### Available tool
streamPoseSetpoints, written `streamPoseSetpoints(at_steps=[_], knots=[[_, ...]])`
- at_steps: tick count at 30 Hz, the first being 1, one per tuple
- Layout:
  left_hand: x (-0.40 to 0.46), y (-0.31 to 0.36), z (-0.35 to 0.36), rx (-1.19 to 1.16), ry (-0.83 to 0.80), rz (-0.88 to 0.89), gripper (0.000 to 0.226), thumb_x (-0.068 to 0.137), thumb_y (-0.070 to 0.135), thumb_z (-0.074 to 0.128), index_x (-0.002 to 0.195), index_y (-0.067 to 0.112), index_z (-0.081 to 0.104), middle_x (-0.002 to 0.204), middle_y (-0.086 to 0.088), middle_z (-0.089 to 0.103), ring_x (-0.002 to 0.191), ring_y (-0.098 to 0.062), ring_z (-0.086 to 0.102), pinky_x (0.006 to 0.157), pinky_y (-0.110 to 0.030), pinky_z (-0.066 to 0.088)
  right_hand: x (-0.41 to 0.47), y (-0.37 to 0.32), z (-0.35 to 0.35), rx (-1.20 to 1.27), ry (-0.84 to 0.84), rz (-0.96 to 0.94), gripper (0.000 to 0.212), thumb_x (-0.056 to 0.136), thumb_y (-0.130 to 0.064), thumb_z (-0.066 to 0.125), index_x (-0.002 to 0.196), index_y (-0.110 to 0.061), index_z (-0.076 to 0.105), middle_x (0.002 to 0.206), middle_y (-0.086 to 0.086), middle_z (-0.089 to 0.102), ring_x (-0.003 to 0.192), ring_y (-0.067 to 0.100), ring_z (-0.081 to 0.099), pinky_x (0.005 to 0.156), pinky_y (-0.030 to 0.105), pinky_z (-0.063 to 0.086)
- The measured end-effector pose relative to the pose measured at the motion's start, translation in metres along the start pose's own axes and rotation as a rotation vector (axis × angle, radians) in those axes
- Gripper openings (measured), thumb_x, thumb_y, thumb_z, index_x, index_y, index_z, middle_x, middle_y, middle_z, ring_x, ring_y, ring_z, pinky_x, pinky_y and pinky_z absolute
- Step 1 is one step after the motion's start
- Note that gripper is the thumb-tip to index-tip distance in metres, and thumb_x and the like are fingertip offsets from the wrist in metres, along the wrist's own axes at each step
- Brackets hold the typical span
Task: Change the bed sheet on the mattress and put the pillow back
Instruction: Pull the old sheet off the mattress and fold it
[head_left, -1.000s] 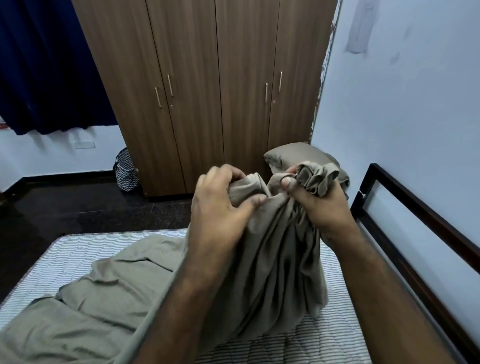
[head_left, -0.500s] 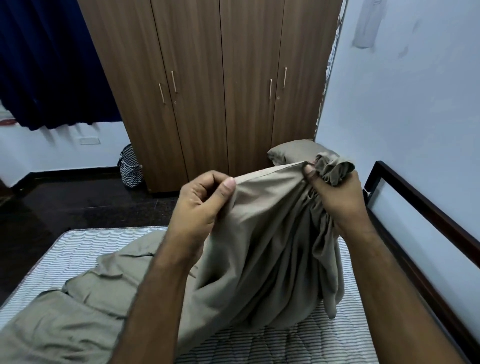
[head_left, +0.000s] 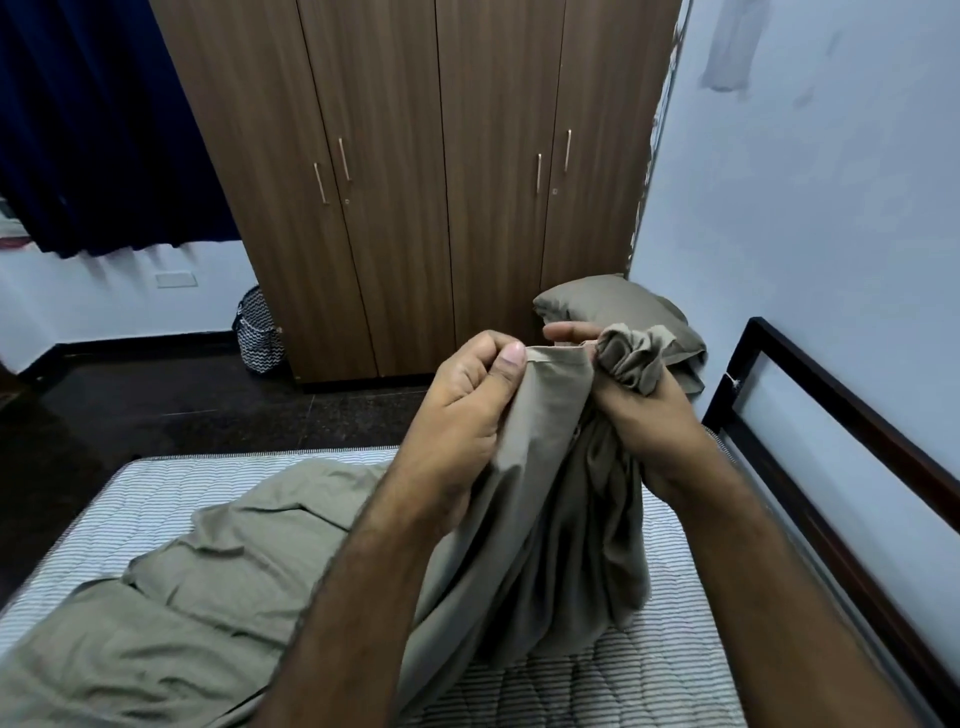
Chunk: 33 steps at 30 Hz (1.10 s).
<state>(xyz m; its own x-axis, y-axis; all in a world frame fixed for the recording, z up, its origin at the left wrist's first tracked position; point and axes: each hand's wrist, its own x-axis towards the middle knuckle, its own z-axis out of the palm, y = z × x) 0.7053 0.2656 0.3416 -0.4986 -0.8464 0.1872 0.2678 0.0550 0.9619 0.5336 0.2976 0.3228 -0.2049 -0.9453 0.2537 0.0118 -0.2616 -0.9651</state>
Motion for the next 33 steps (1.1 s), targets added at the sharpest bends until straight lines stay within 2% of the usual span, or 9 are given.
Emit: streamPoseSetpoints(at_steps=[7, 9, 14, 20, 22, 26, 28, 30, 33], knots=[[0.005, 0.002, 0.002, -0.017, -0.057, 0.042, 0.02, 0.106, 0.02, 0.051, 0.097, 0.006, 0.06, 0.095, -0.015, 0.068, 0.086, -0.026, 0.062, 0.074, -0.035, 0.055, -0.009, 0.005, -0.001, 0.287, -0.146, 0.063, 0.063, 0.088, -0.058, 0.061, 0.129, -0.01, 0.063, 0.127, 0.025, 0.066, 0.121, 0.032, 0.061, 0.104, 0.05, 0.05], [0.005, 0.0, 0.002, 0.093, -0.048, 0.11, 0.016, 0.103, 0.017, 0.058, 0.095, 0.006, 0.067, 0.097, -0.009, 0.074, 0.091, -0.02, 0.067, 0.081, -0.035, 0.057, -0.007, 0.004, 0.002, 0.097, -0.129, -0.024, 0.039, 0.087, -0.045, 0.072, 0.113, -0.017, 0.07, 0.113, 0.02, 0.07, 0.109, 0.028, 0.064, 0.102, 0.053, 0.049], [0.008, -0.007, -0.009, 0.446, 0.203, 0.28, 0.004, 0.092, 0.025, 0.075, 0.089, 0.025, 0.072, 0.087, 0.005, 0.071, 0.07, -0.002, 0.063, 0.062, -0.021, 0.049, 0.008, 0.005, 0.005, 0.077, 0.367, -0.049, 0.022, 0.077, -0.033, 0.085, 0.091, -0.02, 0.074, 0.097, -0.001, 0.077, 0.099, 0.015, 0.071, 0.102, 0.045, 0.054], [0.001, -0.009, -0.024, 0.646, 0.055, 0.181, 0.011, 0.085, 0.036, 0.081, 0.092, 0.028, 0.076, 0.085, 0.011, 0.075, 0.082, -0.006, 0.07, 0.075, -0.038, 0.06, 0.028, -0.005, -0.023, -0.207, 0.887, -0.214, 0.02, 0.086, -0.041, 0.078, 0.085, -0.034, 0.06, 0.093, -0.016, 0.067, 0.098, 0.009, 0.067, 0.1, 0.039, 0.052], [0.001, -0.008, -0.025, 0.63, 0.06, 0.203, 0.008, 0.087, 0.032, 0.08, 0.091, 0.027, 0.077, 0.086, 0.011, 0.076, 0.085, -0.008, 0.072, 0.078, -0.041, 0.06, 0.028, -0.006, -0.027, -0.329, 0.796, -0.316, 0.017, 0.089, -0.037, 0.077, 0.084, -0.037, 0.061, 0.089, -0.02, 0.067, 0.094, 0.001, 0.067, 0.099, 0.037, 0.053], [0.004, -0.005, -0.017, 0.469, 0.106, 0.215, 0.008, 0.095, 0.024, 0.071, 0.097, 0.021, 0.078, 0.089, 0.007, 0.078, 0.087, -0.01, 0.072, 0.079, -0.037, 0.059, 0.012, -0.002, -0.002, -0.133, 0.179, -0.168, 0.006, 0.087, -0.027, 0.08, 0.09, -0.027, 0.074, 0.093, -0.006, 0.076, 0.095, 0.011, 0.07, 0.091, 0.034, 0.054], [0.006, -0.01, -0.014, 0.467, 0.1, 0.201, 0.013, 0.094, 0.026, 0.069, 0.098, 0.018, 0.078, 0.089, 0.004, 0.078, 0.088, -0.012, 0.072, 0.08, -0.04, 0.06, 0.003, 0.004, 0.011, -0.055, -0.089, -0.152, 0.032, 0.081, -0.041, 0.081, 0.102, -0.019, 0.07, 0.101, 0.006, 0.072, 0.101, 0.02, 0.067, 0.092, 0.037, 0.053], [0.006, -0.014, -0.013, 0.419, 0.071, 0.176, 0.019, 0.092, 0.025, 0.063, 0.099, 0.014, 0.077, 0.093, -0.002, 0.077, 0.094, -0.016, 0.072, 0.085, -0.041, 0.058, 0.0, 0.008, 0.018, -0.032, -0.166, -0.13, 0.054, 0.074, -0.048, 0.085, 0.113, -0.016, 0.065, 0.109, 0.013, 0.069, 0.107, 0.024, 0.065, 0.098, 0.039, 0.052], [0.003, -0.01, -0.016, 0.209, 0.001, 0.073, 0.029, 0.089, 0.018, 0.054, 0.101, 0.003, 0.076, 0.1, -0.012, 0.077, 0.099, -0.019, 0.071, 0.089, -0.033, 0.055, 0.002, 0.004, 0.014, -0.132, -0.177, -0.116, 0.038, 0.08, -0.026, 0.084, 0.113, -0.016, 0.069, 0.108, 0.01, 0.072, 0.104, 0.019, 0.067, 0.093, 0.039, 0.052]])
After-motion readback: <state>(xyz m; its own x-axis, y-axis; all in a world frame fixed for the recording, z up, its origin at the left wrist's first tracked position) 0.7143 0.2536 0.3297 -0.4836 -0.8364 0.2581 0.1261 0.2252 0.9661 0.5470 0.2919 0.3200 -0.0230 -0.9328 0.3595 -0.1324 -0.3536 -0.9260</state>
